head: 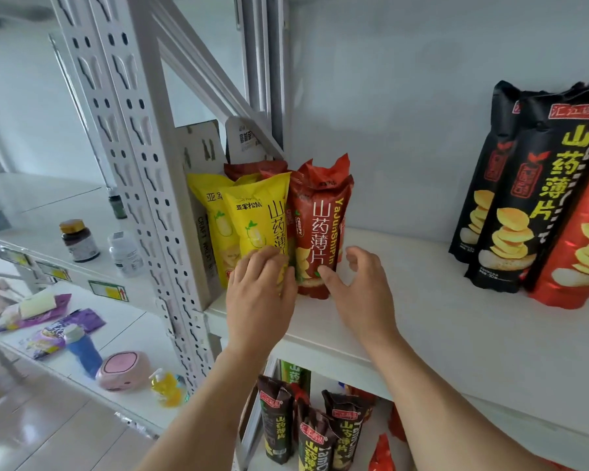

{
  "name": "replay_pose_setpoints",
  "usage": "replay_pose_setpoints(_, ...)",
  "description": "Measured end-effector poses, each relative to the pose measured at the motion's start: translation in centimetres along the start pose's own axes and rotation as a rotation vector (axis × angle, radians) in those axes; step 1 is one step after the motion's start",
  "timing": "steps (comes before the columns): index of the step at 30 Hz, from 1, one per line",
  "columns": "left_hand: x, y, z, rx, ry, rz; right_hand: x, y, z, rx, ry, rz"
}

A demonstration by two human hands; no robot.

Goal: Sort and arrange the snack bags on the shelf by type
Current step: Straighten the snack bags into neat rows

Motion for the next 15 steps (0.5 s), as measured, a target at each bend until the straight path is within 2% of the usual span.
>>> replay_pose_setpoints(4,-2.2,1.4,-0.2,0.112,0.268,0.095,-1.6,-2.5,0.7,-0.085,0.037,-0.189)
replay_pose_setpoints(7,-4.3,1.4,0.1,0.045,0.519,0.27,-2.8,-5.1,1.5,-0.197,0.064,-0.279)
replay_pose_setpoints(11,-6.7,1.0,0.4,-0.022,0.738,0.439,-4.4,-6.8,1.8,-0.233,0.087,-0.308)
replay_pose_setpoints(15,-8.0,0.6,1.1,-0.088,0.84,0.564,-5.1,-8.6,1.5,-0.181,0.061,-0.268)
Point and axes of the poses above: each hand's wrist, its own z-axis away from the middle knuckle, its own y-axis out of the back of the hand, x = y × z, the point moved 8 cm from there along -z, towards the middle knuckle, and after that the axes turned 2 degrees about z, right-handed, at the moved point
